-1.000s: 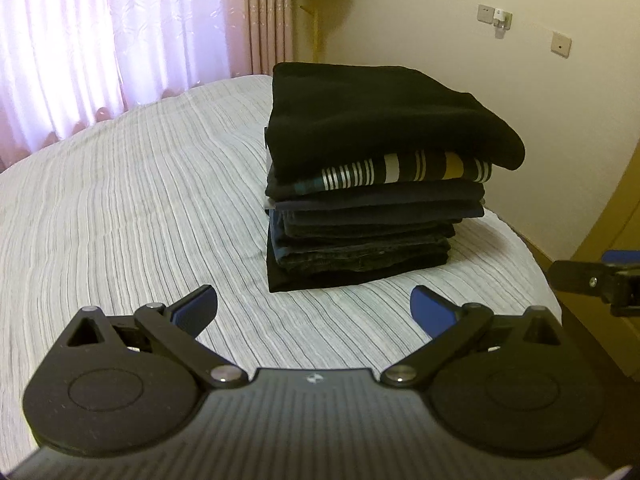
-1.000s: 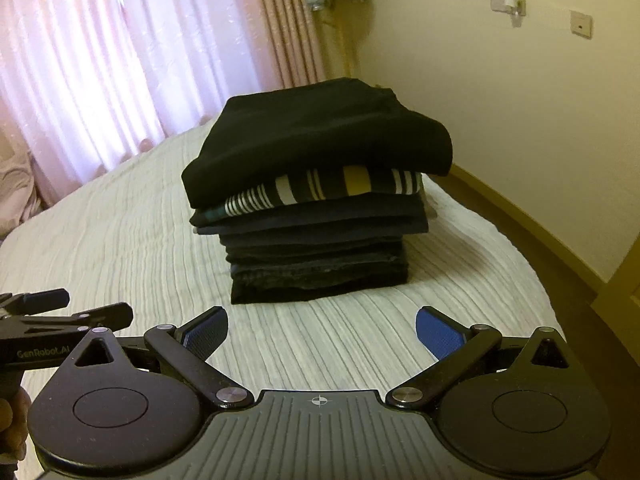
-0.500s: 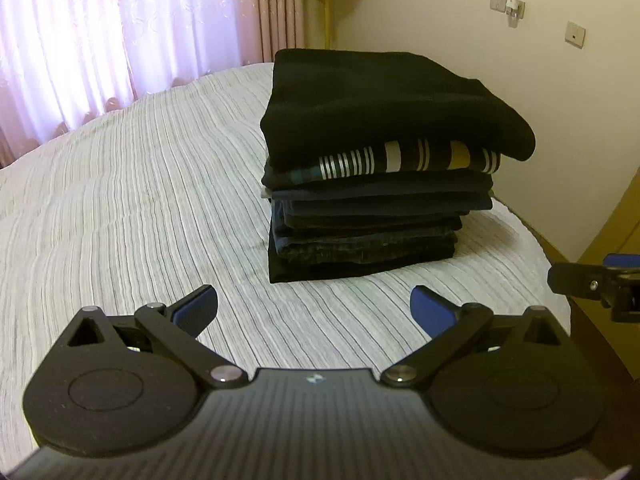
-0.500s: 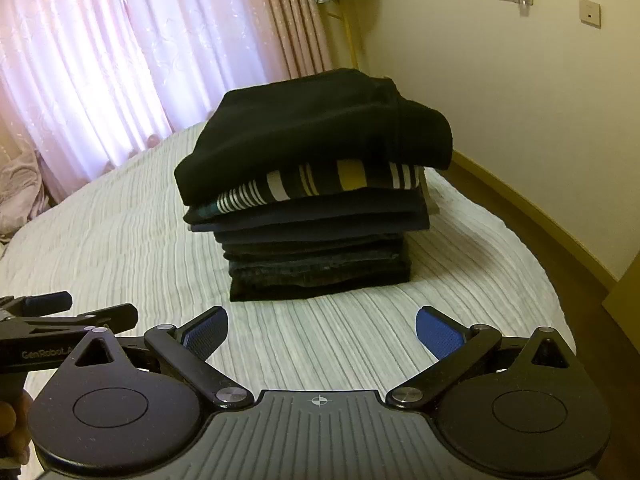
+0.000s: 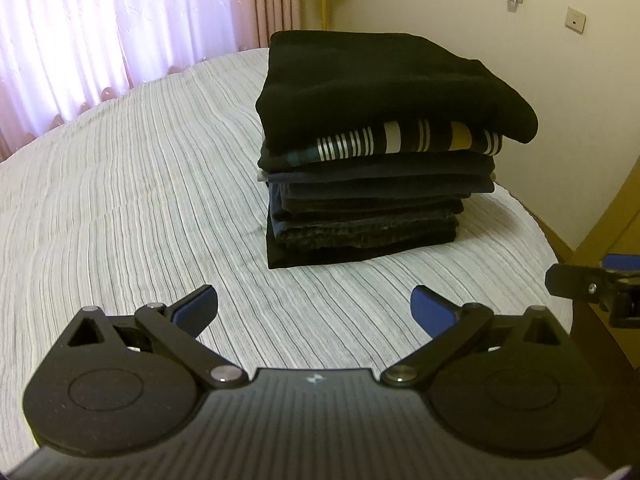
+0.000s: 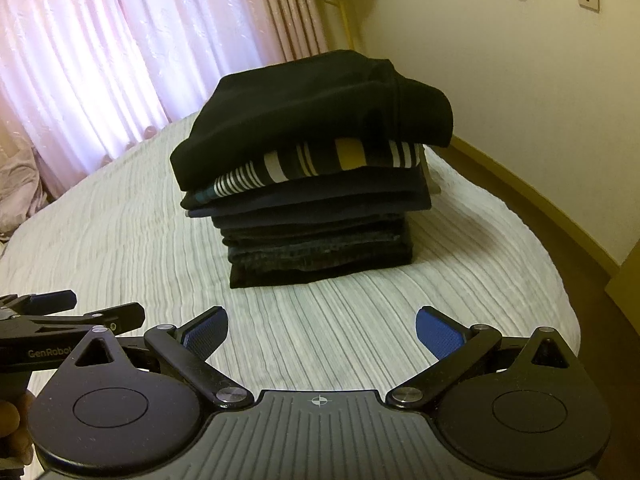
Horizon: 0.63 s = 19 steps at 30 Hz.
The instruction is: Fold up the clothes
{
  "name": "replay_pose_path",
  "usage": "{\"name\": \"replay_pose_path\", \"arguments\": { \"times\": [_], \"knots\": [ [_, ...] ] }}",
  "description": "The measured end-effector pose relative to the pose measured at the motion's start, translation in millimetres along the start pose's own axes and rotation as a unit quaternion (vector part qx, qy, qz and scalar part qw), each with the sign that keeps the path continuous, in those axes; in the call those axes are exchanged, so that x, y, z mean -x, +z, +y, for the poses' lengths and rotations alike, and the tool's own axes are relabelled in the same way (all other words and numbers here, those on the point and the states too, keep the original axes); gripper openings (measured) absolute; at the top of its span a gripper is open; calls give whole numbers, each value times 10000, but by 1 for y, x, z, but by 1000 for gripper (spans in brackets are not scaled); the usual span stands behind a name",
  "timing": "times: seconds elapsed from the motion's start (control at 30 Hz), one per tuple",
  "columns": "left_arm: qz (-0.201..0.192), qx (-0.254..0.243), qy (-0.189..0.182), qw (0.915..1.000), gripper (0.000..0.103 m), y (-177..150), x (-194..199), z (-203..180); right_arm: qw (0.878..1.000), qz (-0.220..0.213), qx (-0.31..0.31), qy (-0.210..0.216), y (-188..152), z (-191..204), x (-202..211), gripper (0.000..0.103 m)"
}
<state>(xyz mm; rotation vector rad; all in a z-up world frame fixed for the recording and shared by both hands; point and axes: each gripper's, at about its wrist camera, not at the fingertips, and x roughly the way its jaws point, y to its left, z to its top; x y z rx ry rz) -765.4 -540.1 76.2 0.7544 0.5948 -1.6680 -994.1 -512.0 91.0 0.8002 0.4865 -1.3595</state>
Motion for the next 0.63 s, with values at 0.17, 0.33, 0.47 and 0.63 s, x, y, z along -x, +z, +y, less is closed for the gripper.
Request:
{"name": "replay_pose_path", "arguments": {
  "times": [0.17,0.33,0.47,0.63],
  "knots": [
    [24,-32,6,10000,102,0,-3,0,10000,14,9,-9,-1,1,-1,103],
    [36,-53,3,10000,102,0,-4,0,10000,15,29,-18,-1,3,-2,103],
    [18,-46,-1,10000,102,0,-5,-1,10000,7,39,-12,-1,4,-2,103],
    [-40,-35,-3,10000,102,0,-4,-2,10000,12,44,4,-1,6,-3,103]
  ]
}}
